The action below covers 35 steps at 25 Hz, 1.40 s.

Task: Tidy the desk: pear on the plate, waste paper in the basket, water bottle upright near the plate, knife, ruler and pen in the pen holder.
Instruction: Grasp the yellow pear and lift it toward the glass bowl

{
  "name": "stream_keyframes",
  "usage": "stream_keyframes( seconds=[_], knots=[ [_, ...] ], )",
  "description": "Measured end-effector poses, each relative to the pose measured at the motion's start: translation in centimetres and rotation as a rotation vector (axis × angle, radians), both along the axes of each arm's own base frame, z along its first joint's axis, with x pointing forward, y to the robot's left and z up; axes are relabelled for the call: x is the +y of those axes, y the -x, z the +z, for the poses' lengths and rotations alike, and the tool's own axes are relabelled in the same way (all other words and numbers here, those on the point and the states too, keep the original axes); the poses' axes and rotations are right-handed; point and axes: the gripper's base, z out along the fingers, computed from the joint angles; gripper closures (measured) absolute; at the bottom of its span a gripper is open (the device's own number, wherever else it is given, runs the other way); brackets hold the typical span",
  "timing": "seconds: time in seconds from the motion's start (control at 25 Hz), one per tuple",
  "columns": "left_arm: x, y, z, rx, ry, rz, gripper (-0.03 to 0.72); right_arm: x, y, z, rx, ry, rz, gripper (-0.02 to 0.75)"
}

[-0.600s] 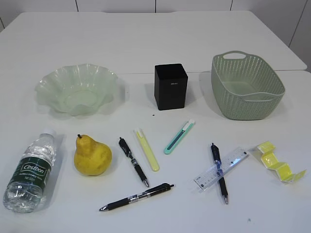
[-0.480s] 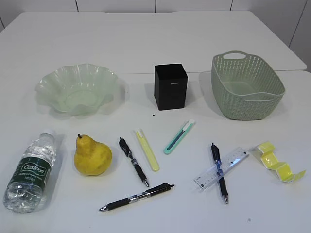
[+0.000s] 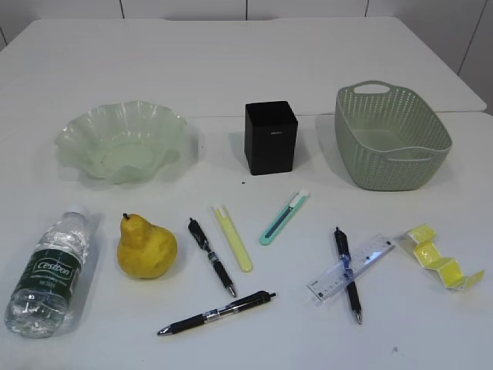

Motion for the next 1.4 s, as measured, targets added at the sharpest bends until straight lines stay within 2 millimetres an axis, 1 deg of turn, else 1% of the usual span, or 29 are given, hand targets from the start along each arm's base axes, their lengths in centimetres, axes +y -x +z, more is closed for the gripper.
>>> stream_keyframes(
  seconds=[0.48, 0.76, 0.8, 0.88, 1.0, 1.08, 1.2, 1.32, 1.4],
  knots=[
    [0.0, 0.0, 0.0, 0.0, 0.0, 0.0, 0.447, 0.0, 0.0, 0.0, 0.0, 0.0, 0.0, 0.167],
    [0.0, 0.0, 0.0, 0.0, 0.0, 0.0, 0.442, 0.0, 0.0, 0.0, 0.0, 0.0, 0.0, 0.167],
    [0.0, 0.0, 0.0, 0.0, 0.0, 0.0, 0.43, 0.0, 0.0, 0.0, 0.0, 0.0, 0.0, 0.167],
    [0.0, 0.0, 0.0, 0.0, 0.0, 0.0, 0.382, 0.0, 0.0, 0.0, 0.0, 0.0, 0.0, 0.167],
    [0.0, 0.0, 0.0, 0.0, 0.0, 0.0, 0.249, 0.0, 0.0, 0.0, 0.0, 0.0, 0.0, 0.167],
    [0.0, 0.0, 0.0, 0.0, 0.0, 0.0, 0.184, 0.0, 0.0, 0.0, 0.0, 0.0, 0.0, 0.167],
    [0.0, 0.0, 0.0, 0.0, 0.0, 0.0, 0.15, 0.0, -0.03, 0.0, 0.002, 0.0, 0.0, 0.167],
    [-0.02, -0.04, 0.07, -0.009, 0.001, -0.001, 0.142, 0.04, -0.33, 0.3, 0.004, 0.001, 0.001, 0.167],
    [-0.16, -0.12, 0.65, -0.06, 0.016, -0.012, 0.141, 0.08, -0.62, 0.92, -0.041, -0.009, 0.001, 0.167]
  ],
)
